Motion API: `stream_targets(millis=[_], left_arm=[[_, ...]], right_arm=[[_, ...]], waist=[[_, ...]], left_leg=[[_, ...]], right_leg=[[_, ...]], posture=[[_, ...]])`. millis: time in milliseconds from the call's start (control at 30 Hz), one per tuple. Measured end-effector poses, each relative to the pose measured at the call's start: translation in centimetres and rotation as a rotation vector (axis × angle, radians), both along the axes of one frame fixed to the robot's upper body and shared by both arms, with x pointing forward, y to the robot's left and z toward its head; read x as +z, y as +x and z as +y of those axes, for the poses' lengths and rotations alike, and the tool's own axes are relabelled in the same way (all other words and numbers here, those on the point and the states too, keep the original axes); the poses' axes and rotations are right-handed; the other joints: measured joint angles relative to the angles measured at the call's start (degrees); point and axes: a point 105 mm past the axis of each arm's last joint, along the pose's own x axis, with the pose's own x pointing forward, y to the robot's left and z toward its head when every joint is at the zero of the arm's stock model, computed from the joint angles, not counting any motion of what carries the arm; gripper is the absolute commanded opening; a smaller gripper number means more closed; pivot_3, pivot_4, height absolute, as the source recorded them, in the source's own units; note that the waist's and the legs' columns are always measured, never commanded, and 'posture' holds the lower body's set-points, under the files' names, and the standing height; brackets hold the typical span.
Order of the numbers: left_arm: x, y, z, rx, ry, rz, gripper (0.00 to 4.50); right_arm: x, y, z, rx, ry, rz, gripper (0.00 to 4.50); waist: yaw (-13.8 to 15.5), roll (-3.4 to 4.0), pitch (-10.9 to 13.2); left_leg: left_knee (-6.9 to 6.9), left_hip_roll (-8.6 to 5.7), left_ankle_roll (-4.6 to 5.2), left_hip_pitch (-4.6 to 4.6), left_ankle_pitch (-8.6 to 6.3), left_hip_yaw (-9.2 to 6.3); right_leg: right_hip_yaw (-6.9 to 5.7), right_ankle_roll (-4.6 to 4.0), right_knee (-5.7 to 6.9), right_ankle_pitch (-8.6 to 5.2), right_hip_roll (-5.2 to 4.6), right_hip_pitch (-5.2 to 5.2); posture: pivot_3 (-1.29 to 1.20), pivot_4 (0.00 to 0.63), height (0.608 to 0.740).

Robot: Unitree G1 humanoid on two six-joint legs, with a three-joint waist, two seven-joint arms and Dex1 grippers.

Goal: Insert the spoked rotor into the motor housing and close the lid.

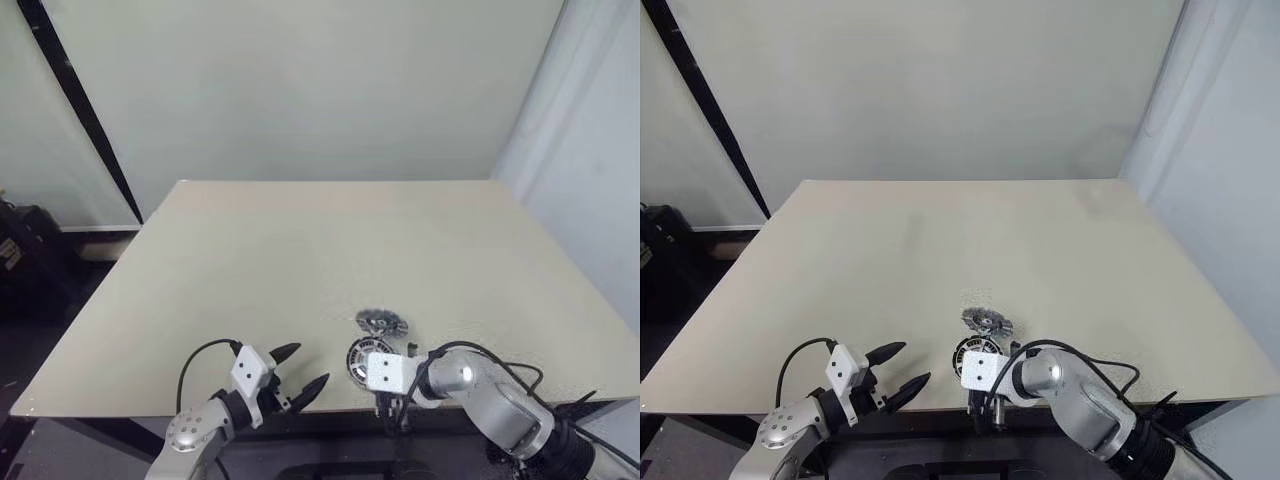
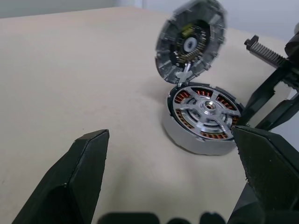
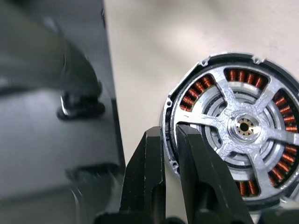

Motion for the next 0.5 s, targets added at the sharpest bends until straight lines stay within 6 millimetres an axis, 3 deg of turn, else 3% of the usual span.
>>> stream_targets(millis=[333, 500], left_arm=[[0.0, 0.1, 0.1, 0.010, 0.001, -0.001, 4.50], [0.1, 0.2, 0.2, 0.035, -0.006, -0.013, 4.50]], right_arm=[[1.1, 2.8, 1.5, -0.446, 0.162, 0.066, 0.09], [1.0, 3.1, 1.8, -0.556, 0.206, 0.118, 0.09]], waist=[[0.2, 0.05, 0.0], [0.2, 0.07, 0.0]], left_leg=[[-0.01, -0.04, -0.04, -0.29, 0.00, 0.01], [-0.02, -0.04, -0.07, -0.31, 0.01, 0.02]], right_leg=[[-0.06, -0.23, -0.04, 0.15, -0.04, -0.19], [-0.20, -0.22, -0.04, 0.15, -0.04, -0.17]], posture=[[0.00, 0.000, 0.740], [0.00, 0.000, 0.740]])
